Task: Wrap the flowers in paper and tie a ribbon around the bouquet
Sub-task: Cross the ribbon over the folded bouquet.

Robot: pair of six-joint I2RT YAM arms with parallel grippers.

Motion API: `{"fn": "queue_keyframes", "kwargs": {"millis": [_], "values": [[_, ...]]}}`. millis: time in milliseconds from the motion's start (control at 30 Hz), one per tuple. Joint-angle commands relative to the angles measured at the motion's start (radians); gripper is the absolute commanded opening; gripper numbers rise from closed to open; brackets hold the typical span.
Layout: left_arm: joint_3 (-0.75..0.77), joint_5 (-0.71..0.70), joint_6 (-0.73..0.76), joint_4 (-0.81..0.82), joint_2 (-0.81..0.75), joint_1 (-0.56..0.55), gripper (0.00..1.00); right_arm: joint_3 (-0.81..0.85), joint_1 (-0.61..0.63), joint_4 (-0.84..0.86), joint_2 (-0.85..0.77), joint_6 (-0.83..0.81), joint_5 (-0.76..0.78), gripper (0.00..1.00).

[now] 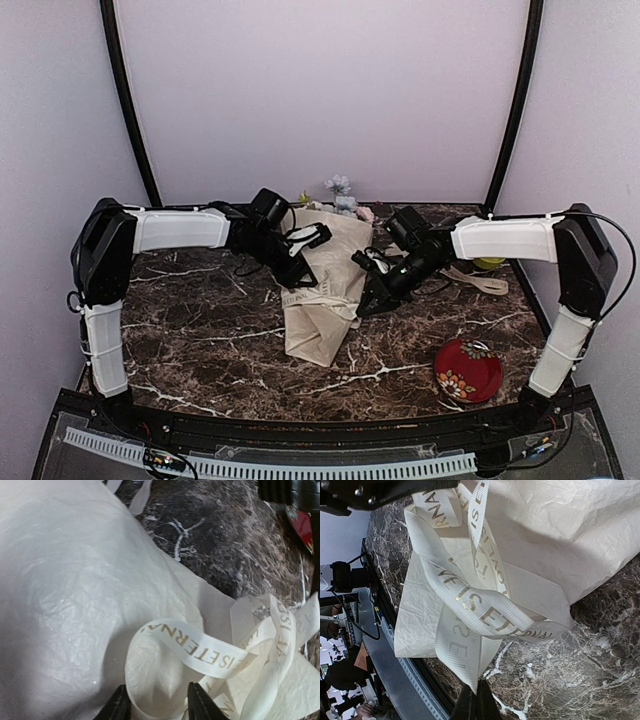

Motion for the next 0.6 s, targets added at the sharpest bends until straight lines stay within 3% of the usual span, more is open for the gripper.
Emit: {"fn": "queue_keyframes", "kwargs": {"millis": [0, 67, 167, 300, 567], "values": [[0.032, -0.030, 0.021, -0.042, -0.013, -0.003, 0.27, 0.018, 0.004, 0.007, 0.012, -0.012, 0.012, 0.00], [0.032, -0.067, 0.015, -0.037, -0.017, -0.004, 0.10, 0.019, 0.003, 0.001, 0.008, -0.013, 0.019, 0.00], [0.025, -0.186, 0.000, -0.009, -0.033, 0.001, 0.00, 0.020, 0.001, -0.028, -0.002, -0.027, 0.040, 0.00], [-0.002, -0.275, -0.024, 0.027, -0.070, 0.032, 0.00, -0.007, -0.016, -0.042, -0.027, -0.031, 0.062, 0.00], [-0.121, -0.267, -0.060, 0.134, -0.188, 0.136, 0.00, -0.032, -0.036, -0.047, -0.046, -0.038, 0.072, 0.00]]}}
